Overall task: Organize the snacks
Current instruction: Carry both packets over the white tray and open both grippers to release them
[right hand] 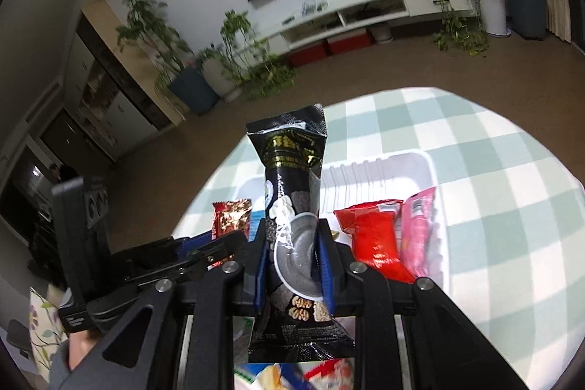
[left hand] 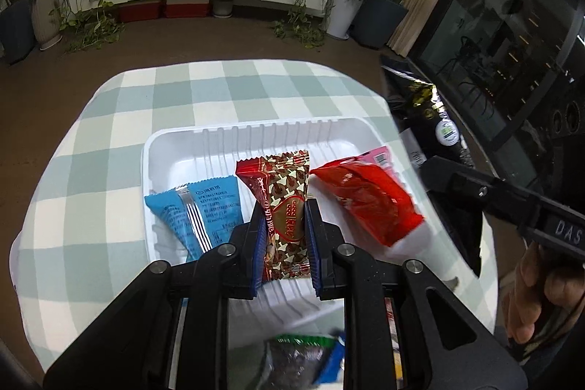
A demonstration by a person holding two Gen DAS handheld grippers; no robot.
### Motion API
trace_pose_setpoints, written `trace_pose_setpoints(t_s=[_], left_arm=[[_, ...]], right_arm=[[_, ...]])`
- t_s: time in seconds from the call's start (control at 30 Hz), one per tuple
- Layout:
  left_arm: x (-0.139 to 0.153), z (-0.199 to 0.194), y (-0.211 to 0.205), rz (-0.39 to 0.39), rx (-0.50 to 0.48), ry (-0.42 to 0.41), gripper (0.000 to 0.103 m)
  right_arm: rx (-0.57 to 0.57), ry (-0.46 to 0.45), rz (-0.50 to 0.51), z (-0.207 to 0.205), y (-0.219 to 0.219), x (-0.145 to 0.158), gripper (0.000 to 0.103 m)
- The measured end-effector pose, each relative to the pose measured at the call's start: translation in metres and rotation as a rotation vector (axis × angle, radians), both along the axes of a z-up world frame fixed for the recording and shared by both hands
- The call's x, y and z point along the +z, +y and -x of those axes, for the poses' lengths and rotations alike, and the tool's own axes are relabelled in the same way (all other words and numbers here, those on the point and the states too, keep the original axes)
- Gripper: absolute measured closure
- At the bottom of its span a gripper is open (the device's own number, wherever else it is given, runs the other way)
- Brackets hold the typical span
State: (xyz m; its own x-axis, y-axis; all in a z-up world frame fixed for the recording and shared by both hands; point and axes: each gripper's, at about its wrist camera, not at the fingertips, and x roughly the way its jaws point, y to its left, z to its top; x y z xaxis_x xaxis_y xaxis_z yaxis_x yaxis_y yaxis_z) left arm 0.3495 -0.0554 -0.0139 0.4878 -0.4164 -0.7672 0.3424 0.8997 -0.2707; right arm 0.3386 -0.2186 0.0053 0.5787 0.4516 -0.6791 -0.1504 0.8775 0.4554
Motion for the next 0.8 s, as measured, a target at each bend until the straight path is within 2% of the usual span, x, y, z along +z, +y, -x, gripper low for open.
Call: trace_pose_setpoints(t_s=[0.27,0.43,0.8], left_arm=[[-0.040,-0.012,-0.010,-0.044,-0.010,0.031,0.085],[-0.055,-0.014,-0.012,-0.063,0.005,0.044,0.085],[-0.066,-0.019,-0.008,-0.075,0.029,0.054,0.082]], right_arm=[[-0.003,0.073,0.099,-0.023,0.016,-0.043,0.078],[-0.003,0.086,0.147,-0.025,0.022,-0.058,0.078],[0.023,0.105,0.212,-0.031,0.034,-0.076,0.078]])
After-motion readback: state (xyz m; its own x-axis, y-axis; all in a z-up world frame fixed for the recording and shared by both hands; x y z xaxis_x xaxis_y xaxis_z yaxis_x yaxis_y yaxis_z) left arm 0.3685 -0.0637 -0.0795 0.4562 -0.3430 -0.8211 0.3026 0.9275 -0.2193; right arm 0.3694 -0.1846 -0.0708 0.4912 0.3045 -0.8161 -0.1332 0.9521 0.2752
